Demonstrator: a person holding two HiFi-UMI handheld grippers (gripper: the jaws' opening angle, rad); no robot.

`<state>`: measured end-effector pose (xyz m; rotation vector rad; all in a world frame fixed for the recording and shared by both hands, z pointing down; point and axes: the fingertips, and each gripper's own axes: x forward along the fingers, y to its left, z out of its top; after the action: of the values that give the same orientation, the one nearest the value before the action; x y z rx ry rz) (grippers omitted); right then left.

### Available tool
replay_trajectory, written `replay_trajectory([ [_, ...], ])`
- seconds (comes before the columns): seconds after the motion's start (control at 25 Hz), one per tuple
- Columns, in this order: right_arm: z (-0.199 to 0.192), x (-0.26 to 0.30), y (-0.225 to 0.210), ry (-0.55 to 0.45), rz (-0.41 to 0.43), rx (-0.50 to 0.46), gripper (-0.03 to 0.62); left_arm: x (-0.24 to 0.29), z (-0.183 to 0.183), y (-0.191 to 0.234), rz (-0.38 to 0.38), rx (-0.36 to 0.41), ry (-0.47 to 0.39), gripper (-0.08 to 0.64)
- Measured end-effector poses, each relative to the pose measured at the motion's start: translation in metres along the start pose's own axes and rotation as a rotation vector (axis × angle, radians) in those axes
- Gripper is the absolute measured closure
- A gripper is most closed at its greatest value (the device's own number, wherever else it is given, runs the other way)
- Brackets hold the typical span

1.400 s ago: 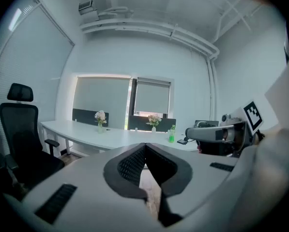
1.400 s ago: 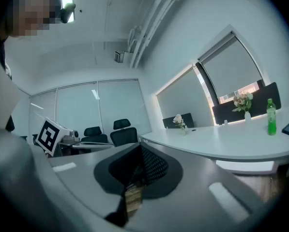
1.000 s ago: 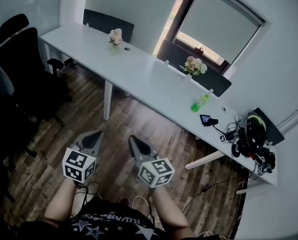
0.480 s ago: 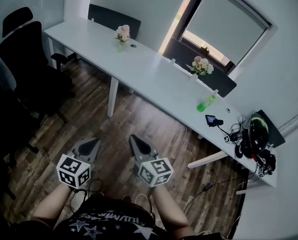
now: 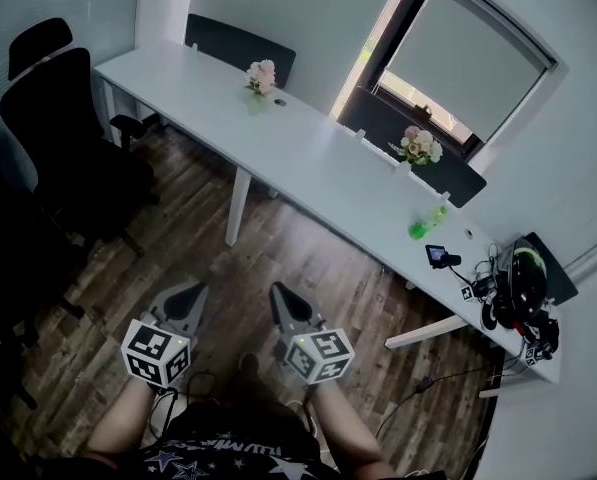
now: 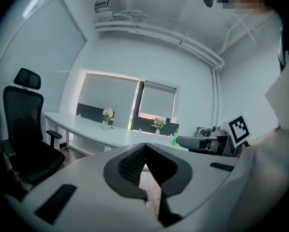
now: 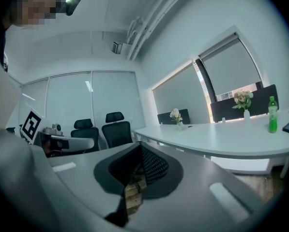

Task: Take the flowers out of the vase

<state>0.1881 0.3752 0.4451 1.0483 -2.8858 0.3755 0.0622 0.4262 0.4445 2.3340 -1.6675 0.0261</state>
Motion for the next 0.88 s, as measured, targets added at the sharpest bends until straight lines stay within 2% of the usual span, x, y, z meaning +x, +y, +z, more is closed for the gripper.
replay_trajectory([
  [0.28,0.009,0.071,-0.033,-0.023,0.038,0.035,0.591,0.033,0.009,0.053,0.077,0.005,0.012,0.551],
  [0.6,0.034,0.159,-0.085,-0.021,0.091,0.07,0.591,0.104,0.039,0.107,0.139,0.016,0.019,0.551],
  [0.88,0.047,0.215,-0.137,0.006,0.113,0.073,0.591,0.166,0.057,0.131,0.164,0.015,0.012,0.551],
])
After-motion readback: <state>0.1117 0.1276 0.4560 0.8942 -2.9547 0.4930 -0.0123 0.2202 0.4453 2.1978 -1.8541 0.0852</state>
